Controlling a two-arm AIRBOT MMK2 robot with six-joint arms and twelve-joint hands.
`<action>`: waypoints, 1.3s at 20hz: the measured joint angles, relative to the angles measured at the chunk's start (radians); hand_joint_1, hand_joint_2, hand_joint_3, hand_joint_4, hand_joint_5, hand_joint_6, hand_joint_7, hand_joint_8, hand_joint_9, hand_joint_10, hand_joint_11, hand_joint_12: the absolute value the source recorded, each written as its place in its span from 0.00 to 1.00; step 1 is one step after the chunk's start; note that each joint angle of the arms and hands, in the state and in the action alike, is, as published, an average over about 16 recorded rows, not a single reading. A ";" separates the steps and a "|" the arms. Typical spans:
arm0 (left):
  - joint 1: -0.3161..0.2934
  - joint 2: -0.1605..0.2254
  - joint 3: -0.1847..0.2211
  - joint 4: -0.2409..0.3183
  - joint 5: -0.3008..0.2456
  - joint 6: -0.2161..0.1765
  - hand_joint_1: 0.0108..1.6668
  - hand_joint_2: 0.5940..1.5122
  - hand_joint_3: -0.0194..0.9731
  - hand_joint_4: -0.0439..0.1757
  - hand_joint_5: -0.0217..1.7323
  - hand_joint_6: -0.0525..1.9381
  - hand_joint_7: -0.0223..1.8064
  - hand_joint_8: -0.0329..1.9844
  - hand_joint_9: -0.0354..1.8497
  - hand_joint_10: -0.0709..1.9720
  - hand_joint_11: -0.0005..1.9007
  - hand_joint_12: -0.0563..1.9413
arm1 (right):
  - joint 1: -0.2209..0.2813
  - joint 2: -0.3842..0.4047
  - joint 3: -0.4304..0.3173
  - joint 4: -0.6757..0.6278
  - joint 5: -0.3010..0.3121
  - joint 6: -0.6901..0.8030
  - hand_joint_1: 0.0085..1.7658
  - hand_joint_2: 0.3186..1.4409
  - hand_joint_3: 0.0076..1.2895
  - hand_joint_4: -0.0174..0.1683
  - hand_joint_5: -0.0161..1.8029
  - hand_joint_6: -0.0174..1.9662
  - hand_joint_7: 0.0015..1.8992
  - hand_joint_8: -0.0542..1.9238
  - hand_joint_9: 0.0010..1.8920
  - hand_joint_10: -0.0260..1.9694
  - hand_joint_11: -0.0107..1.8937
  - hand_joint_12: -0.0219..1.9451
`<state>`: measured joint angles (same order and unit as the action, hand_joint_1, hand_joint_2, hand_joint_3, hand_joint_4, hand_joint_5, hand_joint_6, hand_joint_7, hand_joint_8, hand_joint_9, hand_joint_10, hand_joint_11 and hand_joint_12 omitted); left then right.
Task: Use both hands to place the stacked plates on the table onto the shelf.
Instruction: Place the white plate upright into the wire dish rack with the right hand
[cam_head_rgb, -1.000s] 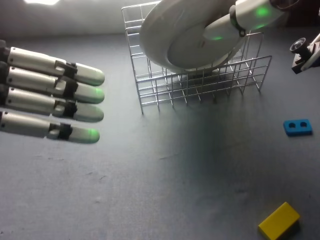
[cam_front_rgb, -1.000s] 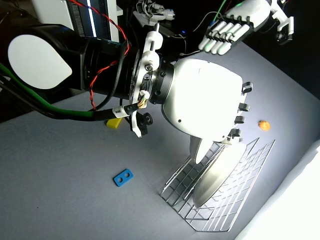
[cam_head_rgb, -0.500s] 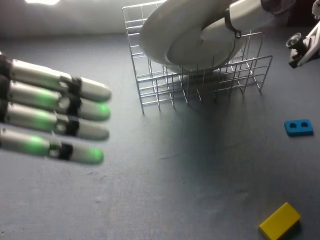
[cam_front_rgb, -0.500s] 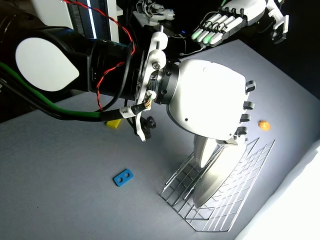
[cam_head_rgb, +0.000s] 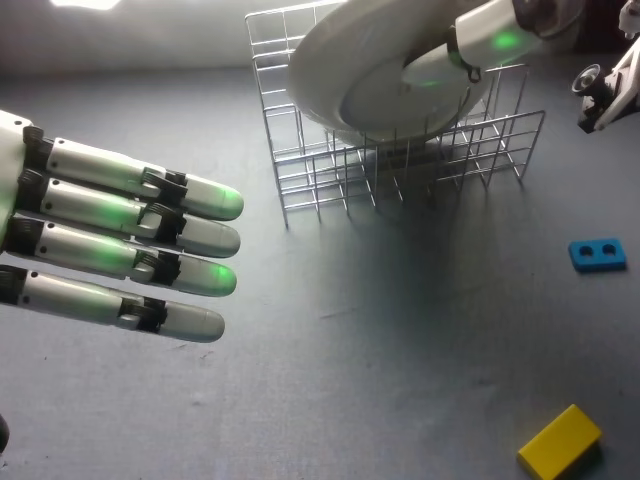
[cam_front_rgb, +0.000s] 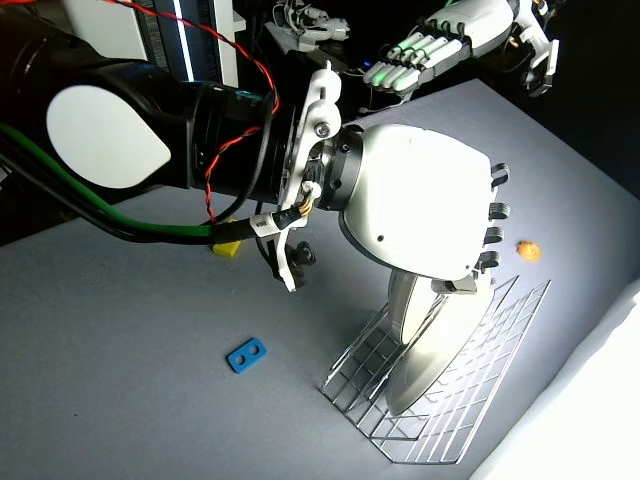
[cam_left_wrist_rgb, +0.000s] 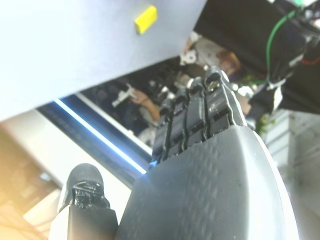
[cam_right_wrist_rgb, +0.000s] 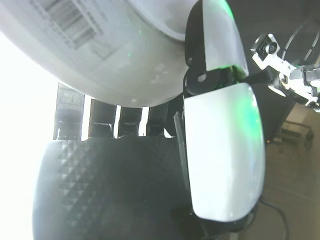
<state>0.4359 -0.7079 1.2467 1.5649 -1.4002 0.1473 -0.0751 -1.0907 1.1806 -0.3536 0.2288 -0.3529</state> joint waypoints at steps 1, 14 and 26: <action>0.000 -0.001 0.001 -0.002 0.002 0.002 0.01 0.58 0.04 0.21 0.06 0.03 0.05 0.02 0.03 0.04 0.01 0.02 | -0.001 -0.002 0.001 0.005 -0.003 -0.010 0.69 0.58 0.00 0.07 0.57 0.47 0.59 0.37 0.65 0.02 0.45 0.45; -0.017 0.000 0.016 -0.036 0.002 0.000 0.01 0.58 0.04 0.21 0.07 0.03 0.05 0.02 0.03 0.04 0.01 0.02 | -0.016 -0.060 0.066 0.057 -0.059 -0.072 0.69 0.58 0.01 0.07 0.57 0.47 0.58 0.38 0.63 0.02 0.43 0.45; -0.023 0.002 0.025 -0.017 -0.010 0.004 0.01 0.58 0.04 0.21 0.07 0.03 0.06 0.02 0.05 0.04 0.01 0.03 | -0.038 -0.115 0.139 0.081 -0.104 -0.053 0.69 0.58 0.01 0.06 0.57 0.45 0.59 0.28 0.63 0.02 0.43 0.45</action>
<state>0.4126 -0.7064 1.2721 1.5474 -1.4104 0.1512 -0.1135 -1.2059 1.3199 -0.2726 0.1244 -0.4063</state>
